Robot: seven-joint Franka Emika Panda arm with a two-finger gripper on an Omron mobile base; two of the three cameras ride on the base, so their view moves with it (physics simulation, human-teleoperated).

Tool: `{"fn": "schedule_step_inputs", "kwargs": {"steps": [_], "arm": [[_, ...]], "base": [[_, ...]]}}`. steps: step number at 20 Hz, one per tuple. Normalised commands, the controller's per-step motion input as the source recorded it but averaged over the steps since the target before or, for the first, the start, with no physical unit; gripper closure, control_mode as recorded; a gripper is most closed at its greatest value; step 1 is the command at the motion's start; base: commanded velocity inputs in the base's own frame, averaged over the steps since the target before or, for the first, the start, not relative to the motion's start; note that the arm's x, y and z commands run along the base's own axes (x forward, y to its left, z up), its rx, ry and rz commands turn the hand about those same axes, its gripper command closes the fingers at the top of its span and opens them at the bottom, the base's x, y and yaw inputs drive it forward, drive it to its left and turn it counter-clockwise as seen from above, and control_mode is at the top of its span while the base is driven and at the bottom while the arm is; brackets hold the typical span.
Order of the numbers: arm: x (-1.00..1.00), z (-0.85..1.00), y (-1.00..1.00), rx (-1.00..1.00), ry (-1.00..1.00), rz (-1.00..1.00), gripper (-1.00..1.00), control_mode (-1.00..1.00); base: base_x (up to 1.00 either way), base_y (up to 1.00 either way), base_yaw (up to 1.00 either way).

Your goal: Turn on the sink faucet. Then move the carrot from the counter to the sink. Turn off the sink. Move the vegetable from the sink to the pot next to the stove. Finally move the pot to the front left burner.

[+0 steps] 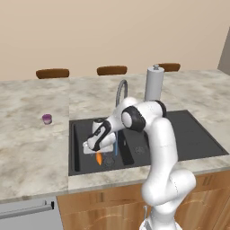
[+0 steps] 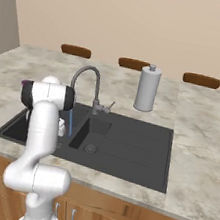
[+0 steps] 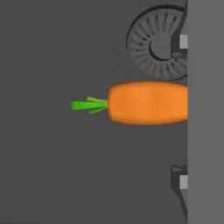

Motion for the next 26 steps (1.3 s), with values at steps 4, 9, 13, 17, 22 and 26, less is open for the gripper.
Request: {"fn": "schedule_step_inputs", "kwargs": {"steps": [4,9,13,17,22,26], "arm": [[-0.30,0.78,0.00,0.00,0.00,-0.01,-1.00,-1.00],[-0.43,0.82,-0.01,0.00,-0.01,0.00,-1.00,-1.00],[-0.38,0.84,-0.15,0.00,-0.04,0.00,-1.00,-1.00],[-0.25,0.83,-0.29,0.00,-0.06,0.00,-1.00,-1.00],[-0.32,0.50,-0.43,0.00,-0.06,0.01,-1.00,-1.00],[-0.30,0.25,-0.52,0.00,-0.05,0.06,-1.00,-1.00]], "base": [[0.00,0.00,0.00],[0.00,0.00,0.00],[0.00,0.00,0.00],[0.00,0.00,0.00],[0.00,0.00,0.00],[0.00,0.00,0.00]]}}
